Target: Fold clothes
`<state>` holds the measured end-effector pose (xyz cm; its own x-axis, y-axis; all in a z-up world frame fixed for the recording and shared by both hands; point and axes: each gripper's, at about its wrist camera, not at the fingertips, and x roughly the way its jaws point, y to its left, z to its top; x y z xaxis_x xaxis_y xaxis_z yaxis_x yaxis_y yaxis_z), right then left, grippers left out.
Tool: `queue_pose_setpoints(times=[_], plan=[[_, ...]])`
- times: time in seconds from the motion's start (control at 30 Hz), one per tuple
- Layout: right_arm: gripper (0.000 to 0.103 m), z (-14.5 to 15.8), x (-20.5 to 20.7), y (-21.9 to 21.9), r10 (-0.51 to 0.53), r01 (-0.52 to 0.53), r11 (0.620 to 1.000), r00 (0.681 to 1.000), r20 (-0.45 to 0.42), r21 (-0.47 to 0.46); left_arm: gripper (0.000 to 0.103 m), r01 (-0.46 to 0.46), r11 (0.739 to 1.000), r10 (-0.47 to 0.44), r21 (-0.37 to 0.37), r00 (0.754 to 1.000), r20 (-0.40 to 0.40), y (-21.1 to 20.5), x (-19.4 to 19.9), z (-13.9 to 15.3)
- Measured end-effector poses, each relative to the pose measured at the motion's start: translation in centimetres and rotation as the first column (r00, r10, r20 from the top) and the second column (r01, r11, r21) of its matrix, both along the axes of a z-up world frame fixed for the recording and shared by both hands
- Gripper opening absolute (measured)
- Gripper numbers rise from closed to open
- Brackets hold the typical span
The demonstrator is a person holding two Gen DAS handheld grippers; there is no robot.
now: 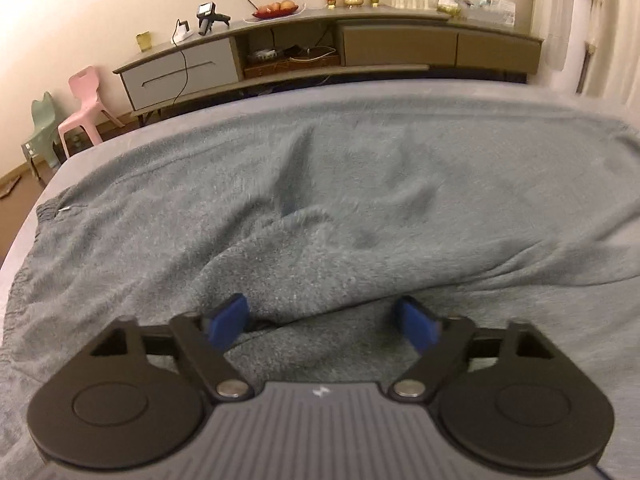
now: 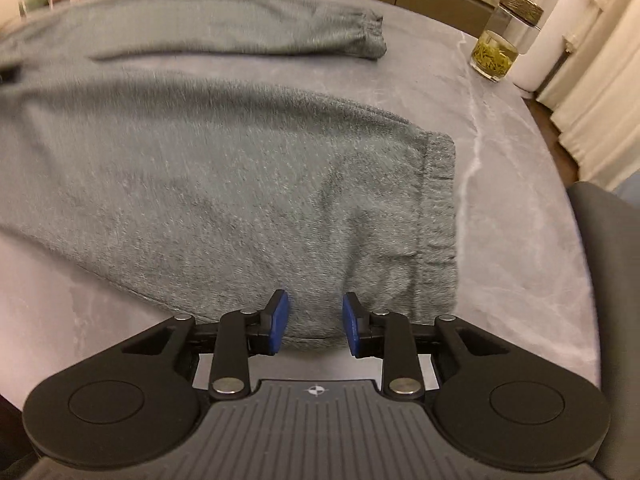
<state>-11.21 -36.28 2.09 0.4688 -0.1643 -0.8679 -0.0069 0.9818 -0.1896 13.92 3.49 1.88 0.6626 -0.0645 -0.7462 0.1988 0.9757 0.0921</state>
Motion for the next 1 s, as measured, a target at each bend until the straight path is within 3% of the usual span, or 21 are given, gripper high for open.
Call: queue_pose_setpoints(times=[0.1,0.2,0.27,0.33,0.37,0.43,0.53,0.67,0.83,1.0], plan=[[0.033,1.3,2.3,2.2,0.014,-0.015,1.000,0.997,0.075,0.013,0.086,0.073,0.997,-0.072,-0.016,0.997,0.041,0.0,-2.3,1.5],[0.038,1.6,4.6,3.7,0.022,-0.030,0.997,0.993,0.113,0.076,0.086,0.107,0.994,-0.107,0.035,0.994,0.007,0.0,-3.2,0.0],[0.044,0.5,5.9,3.6,0.008,-0.018,0.995,0.995,0.103,0.102,0.085,0.096,0.993,-0.094,0.068,0.995,-0.022,0.6,-3.3,-1.3],[0.044,-1.4,6.6,2.2,-0.042,0.034,0.992,0.997,0.066,0.124,0.095,0.079,0.995,-0.077,0.067,0.997,-0.025,1.7,-3.5,-1.9],[0.056,-1.9,6.4,1.2,-0.076,0.065,0.986,0.995,0.067,0.152,0.095,0.069,0.995,-0.067,0.065,0.997,-0.031,2.2,-3.5,-2.0],[0.058,-2.2,5.6,-0.7,-0.138,0.120,0.972,0.987,0.078,0.204,0.092,0.045,0.997,-0.042,0.066,0.998,-0.044,3.1,-3.7,-1.8],[0.057,-1.4,5.5,-1.6,-0.143,0.129,0.973,0.988,0.062,0.192,0.086,0.022,0.999,-0.020,0.048,0.999,-0.043,3.6,-3.5,-0.9],[0.060,2.2,7.3,-2.9,-0.159,0.111,0.955,0.974,0.162,0.274,0.086,0.032,0.999,-0.033,-0.028,0.999,-0.008,3.4,-3.3,1.4],[0.072,5.4,14.1,-4.2,-0.198,0.097,0.931,0.943,0.266,0.352,0.086,0.037,0.997,-0.037,-0.061,0.999,0.001,2.5,-2.7,2.0],[0.084,5.2,22.9,-6.6,-0.286,0.160,0.914,0.905,0.314,0.373,0.086,0.048,0.996,-0.050,-0.069,0.998,-0.024,1.8,-1.7,1.3]])
